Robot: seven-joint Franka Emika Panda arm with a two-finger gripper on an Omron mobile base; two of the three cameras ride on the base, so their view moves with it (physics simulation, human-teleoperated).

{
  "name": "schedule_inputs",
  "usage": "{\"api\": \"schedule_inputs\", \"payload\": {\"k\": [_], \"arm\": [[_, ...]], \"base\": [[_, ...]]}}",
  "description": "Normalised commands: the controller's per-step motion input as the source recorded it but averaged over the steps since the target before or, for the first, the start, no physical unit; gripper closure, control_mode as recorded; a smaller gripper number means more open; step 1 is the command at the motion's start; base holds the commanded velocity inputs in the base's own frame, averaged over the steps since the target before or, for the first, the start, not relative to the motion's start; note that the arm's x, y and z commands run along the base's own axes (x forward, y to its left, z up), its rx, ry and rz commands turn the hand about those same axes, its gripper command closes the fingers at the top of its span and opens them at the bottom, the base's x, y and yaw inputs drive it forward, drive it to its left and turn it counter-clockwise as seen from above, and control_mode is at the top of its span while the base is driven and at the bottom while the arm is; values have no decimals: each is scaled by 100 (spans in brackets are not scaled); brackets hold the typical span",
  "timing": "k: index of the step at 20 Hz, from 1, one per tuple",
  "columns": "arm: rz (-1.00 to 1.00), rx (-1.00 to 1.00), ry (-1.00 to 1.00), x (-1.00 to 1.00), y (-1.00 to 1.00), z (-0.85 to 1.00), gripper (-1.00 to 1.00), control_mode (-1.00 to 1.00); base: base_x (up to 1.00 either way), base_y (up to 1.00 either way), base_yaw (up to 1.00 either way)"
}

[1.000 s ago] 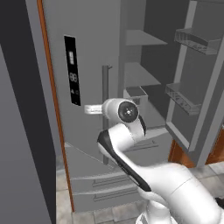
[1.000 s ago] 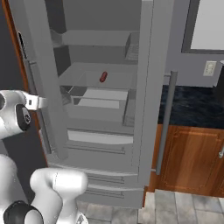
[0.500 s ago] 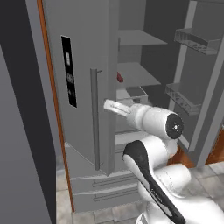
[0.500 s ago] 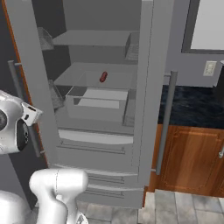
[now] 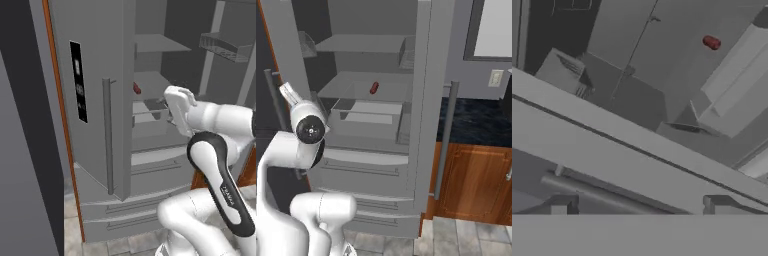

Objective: Move the hot dog bun to the plate on the dining table and place the condiment next to that plate. Then navigate to the fridge and take the sausage and place it on the plate as well.

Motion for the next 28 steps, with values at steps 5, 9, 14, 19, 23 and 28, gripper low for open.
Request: {"api": "schedule_inputs", "payload": {"k": [5,9,14,19,23,28], "arm": [[20,33,14,88,-22,0,-100,-100],[23,17,22,100,1,-4,-100,-100],[22,2,22,95,19,-13,-100,-100],[14,0,10,59,50,-7,-100,-100],[10,0,0,-1,81,-8,-100,-100],[8,0,-3,-15,87,-10,-100,-100]], "base": [[0,0,0],[0,0,0],[0,0,0],[0,0,0],[0,0,0],[0,0,0]]}}
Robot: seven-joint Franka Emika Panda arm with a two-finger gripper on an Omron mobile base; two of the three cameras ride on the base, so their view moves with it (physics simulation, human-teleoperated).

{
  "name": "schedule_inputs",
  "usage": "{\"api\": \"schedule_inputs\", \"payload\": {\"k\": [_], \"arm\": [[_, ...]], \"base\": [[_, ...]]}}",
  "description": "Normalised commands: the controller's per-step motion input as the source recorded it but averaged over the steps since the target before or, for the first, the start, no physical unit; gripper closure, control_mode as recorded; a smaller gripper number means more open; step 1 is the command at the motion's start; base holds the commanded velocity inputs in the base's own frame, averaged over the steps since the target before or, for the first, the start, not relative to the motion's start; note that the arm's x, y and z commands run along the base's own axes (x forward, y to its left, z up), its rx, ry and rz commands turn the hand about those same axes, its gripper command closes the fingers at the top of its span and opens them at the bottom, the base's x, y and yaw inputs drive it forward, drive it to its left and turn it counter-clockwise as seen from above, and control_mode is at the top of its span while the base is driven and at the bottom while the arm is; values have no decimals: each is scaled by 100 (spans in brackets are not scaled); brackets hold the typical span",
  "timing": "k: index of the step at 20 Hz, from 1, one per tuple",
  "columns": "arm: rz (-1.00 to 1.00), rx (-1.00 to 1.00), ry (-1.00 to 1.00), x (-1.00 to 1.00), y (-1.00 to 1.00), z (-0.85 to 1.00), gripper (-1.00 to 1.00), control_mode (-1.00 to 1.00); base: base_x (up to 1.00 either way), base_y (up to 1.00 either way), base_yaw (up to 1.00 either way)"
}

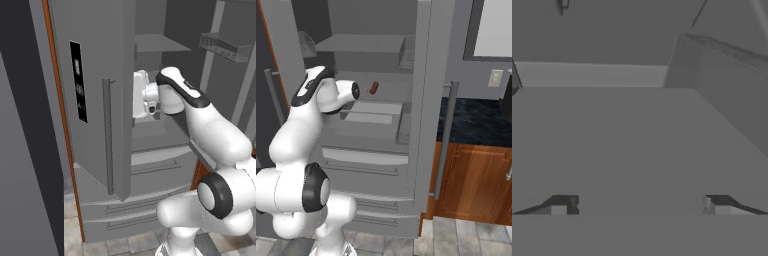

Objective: Move the hot dog bun to the plate on the dining table and place the condiment next to that plate. Then navigate to the fridge and take the sausage and place it on the plate as well.

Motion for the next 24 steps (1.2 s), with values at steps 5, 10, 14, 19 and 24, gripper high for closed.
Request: {"api": "schedule_inputs", "payload": {"k": [5,10,14,19,24], "arm": [[9,0,-8,-30,89,-9,-100,-100],[12,0,-9,-37,88,-6,-100,-100],[13,0,-8,-32,89,-5,-100,-100],[8,-3,-13,-38,74,-5,-100,-100],[0,-7,-30,-54,3,0,-100,-100]], "base": [[0,0,0],[0,0,0],[0,0,0],[0,0,0],[0,0,0]]}}
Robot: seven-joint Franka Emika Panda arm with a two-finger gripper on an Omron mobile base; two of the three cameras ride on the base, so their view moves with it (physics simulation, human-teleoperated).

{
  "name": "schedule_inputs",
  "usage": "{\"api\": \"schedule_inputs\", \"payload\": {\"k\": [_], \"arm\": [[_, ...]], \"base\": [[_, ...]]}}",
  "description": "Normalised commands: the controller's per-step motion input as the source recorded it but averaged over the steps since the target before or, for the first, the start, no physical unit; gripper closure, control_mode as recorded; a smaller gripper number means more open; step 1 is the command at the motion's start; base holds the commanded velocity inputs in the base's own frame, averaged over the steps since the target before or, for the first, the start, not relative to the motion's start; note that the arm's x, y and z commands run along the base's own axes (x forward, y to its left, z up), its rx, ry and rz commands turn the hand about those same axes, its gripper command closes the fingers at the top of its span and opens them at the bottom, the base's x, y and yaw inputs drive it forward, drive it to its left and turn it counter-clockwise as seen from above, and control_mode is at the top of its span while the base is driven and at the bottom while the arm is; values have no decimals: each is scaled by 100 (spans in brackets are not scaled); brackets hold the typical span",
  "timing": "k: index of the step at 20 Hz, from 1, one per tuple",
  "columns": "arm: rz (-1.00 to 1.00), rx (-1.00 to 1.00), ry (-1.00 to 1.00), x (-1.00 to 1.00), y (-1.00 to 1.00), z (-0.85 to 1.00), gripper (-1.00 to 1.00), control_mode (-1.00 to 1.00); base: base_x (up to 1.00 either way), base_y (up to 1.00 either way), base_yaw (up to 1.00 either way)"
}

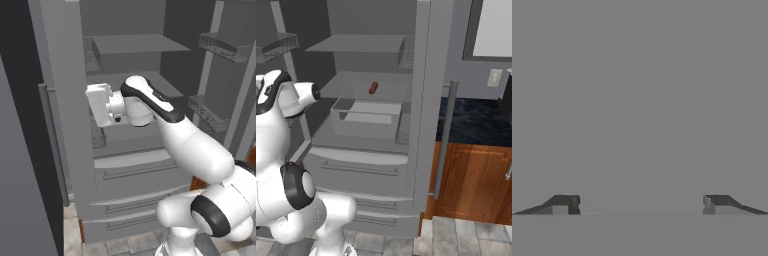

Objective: Move the hot dog bun to the plate on the dining table and place the condiment next to that plate. Then navigate to the fridge and take the sausage and place it on the plate as well.

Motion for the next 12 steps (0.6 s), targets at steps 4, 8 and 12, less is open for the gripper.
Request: {"api": "schedule_inputs", "payload": {"k": [4,8,12], "arm": [[0,0,-29,-42,-46,8,-100,-100],[0,0,-25,-36,-77,16,-100,-100],[-3,-6,-26,-42,-71,33,-100,-100]], "base": [[0,0,0],[0,0,0],[0,0,0]]}}
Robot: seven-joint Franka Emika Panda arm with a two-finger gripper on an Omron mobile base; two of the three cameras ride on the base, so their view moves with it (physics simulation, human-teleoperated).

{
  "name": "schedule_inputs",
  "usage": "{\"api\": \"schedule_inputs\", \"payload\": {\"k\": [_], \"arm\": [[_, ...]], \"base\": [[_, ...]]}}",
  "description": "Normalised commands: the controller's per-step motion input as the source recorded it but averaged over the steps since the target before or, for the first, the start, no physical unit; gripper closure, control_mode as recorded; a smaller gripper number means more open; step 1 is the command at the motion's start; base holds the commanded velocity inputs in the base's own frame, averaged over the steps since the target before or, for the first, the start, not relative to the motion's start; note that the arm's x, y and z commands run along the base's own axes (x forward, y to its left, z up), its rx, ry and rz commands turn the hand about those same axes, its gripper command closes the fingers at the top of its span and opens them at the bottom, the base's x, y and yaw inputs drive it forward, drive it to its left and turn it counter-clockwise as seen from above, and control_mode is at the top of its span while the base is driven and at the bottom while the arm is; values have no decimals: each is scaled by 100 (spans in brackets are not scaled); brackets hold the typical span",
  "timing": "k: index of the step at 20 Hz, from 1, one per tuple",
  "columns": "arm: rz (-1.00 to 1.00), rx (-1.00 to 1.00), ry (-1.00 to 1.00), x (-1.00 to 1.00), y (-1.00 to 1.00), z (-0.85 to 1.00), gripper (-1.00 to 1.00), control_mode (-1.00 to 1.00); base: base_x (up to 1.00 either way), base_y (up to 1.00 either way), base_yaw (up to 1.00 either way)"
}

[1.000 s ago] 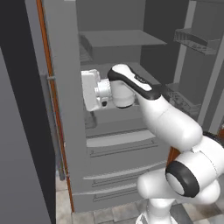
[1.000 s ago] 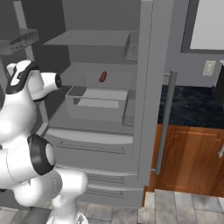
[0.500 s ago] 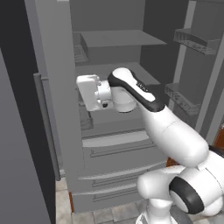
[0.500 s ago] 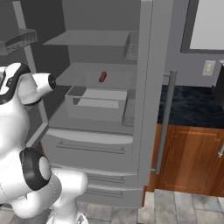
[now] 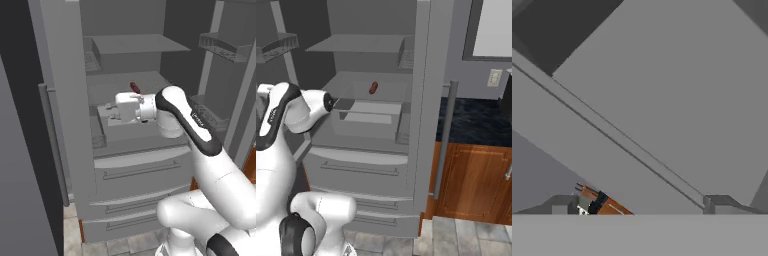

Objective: Move the hot dog bun to the plate on the dining table and place the condiment next to that plate. Then navigate to the fridge and take the sausage and place it on the plate as well.

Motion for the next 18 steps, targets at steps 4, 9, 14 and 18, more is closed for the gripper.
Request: {"api": "schedule_inputs", "payload": {"k": [4,9,14,18], "arm": [[-12,-21,-22,-62,-58,28,-100,-100],[-21,-26,-13,-85,-48,7,-100,-100],[-25,-27,-9,-94,-39,0,-100,-100],[-28,-30,-1,-87,-36,7,-100,-100]], "base": [[0,0,0],[0,0,0],[0,0,0],[0,0,0]]}}
